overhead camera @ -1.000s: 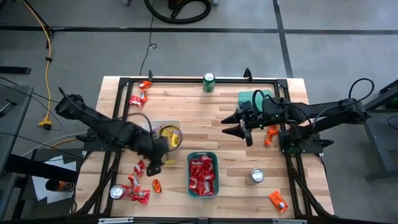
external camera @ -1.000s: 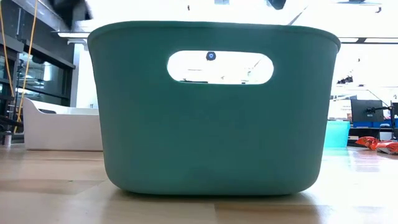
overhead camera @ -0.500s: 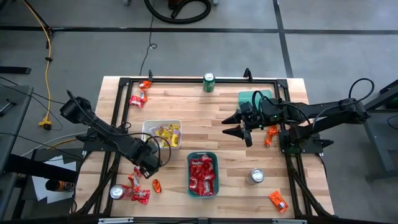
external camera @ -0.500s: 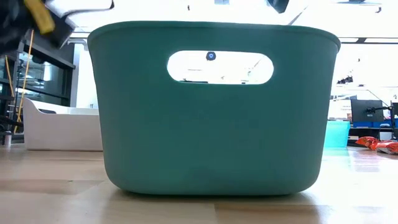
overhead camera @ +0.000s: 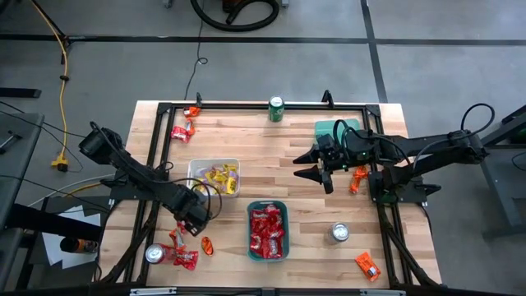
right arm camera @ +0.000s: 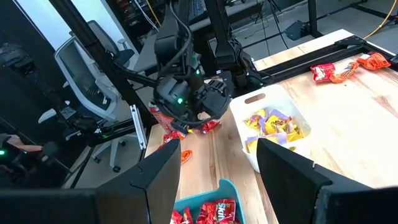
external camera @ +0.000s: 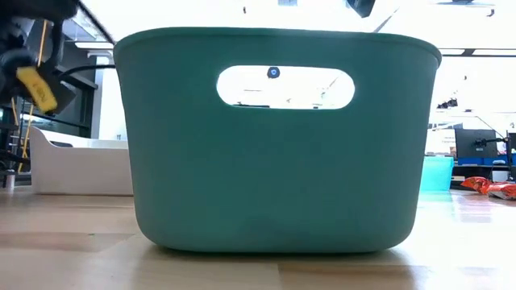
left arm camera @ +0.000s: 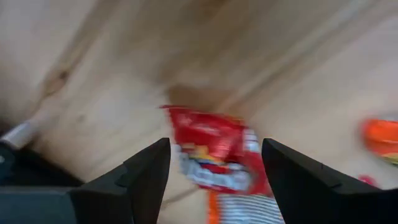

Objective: Sort candy
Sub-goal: Put the red candy pack into the green bin

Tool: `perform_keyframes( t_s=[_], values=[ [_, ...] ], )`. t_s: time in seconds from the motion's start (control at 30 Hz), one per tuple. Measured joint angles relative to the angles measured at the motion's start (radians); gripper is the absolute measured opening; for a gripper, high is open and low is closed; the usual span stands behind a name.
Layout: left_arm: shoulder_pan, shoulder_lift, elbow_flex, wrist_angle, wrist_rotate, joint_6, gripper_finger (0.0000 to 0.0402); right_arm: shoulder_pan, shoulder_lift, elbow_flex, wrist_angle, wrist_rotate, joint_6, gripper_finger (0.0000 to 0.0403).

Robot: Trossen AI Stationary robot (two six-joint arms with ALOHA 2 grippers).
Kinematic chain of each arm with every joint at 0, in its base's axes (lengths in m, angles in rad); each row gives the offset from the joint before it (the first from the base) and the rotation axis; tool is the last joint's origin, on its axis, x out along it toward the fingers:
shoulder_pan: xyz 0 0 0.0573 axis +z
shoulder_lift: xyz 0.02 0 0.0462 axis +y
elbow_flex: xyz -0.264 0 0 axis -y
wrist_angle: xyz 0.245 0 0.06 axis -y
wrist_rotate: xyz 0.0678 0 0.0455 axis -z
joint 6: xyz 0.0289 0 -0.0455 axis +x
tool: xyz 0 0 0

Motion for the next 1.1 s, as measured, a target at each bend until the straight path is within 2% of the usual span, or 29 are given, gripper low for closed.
perform_keyframes(
  t_s=[0.1,0.17,0.23,0.37,0.4,0.5,0.6,0.73,0.83,0.9,0.97,1.1],
  values=[
    [0.000,-0.001,-0.018,0.016,-0.002,0.023,0.0233,0.000,0.000,0.000,0.000,0.000,0.000,0.0206],
    [0.000,0.000,-0.026,0.017,0.003,0.026,0.0210,0.000,0.000,0.000,0.000,0.000,0.000,0.0206],
    [0.001,-0.001,-0.032,0.017,0.021,0.038,0.0166,0.000,0.000,0.000,0.000,0.000,0.000,0.0206],
    [0.000,-0.004,-0.030,0.017,0.029,0.073,0.0037,0.000,0.000,0.000,0.000,0.000,0.000,0.0206],
    [0.000,-0.013,-0.022,0.015,0.027,0.087,0.0020,0.000,0.000,0.000,0.000,0.000,0.001,0.0206],
    [0.005,-0.061,0.030,0.010,-0.002,0.141,0.0017,0.000,0.000,0.000,0.000,0.000,0.022,0.0206],
    [0.019,-0.144,0.117,0.012,-0.112,0.204,0.0005,0.000,0.000,0.000,0.005,0.000,0.026,0.0206],
    [0.055,-0.260,0.233,0.111,-0.398,0.389,0.0004,0.000,0.000,0.000,0.041,0.000,0.027,0.0206],
    [0.086,-0.328,0.258,0.351,-0.583,0.625,0.0002,0.000,0.000,0.000,0.091,0.000,0.029,0.0206],
    [0.110,-0.351,0.258,0.536,-0.612,0.790,0.0001,0.000,0.000,0.000,0.124,0.000,0.045,0.0206],
    [0.136,-0.352,0.259,0.682,-0.584,0.918,0.0001,0.000,0.000,0.000,0.148,0.000,0.053,0.0206],
    [0.173,-0.316,0.258,0.814,-0.521,0.987,0.0001,0.000,0.000,0.000,0.164,0.000,0.053,0.0206]
  ],
)
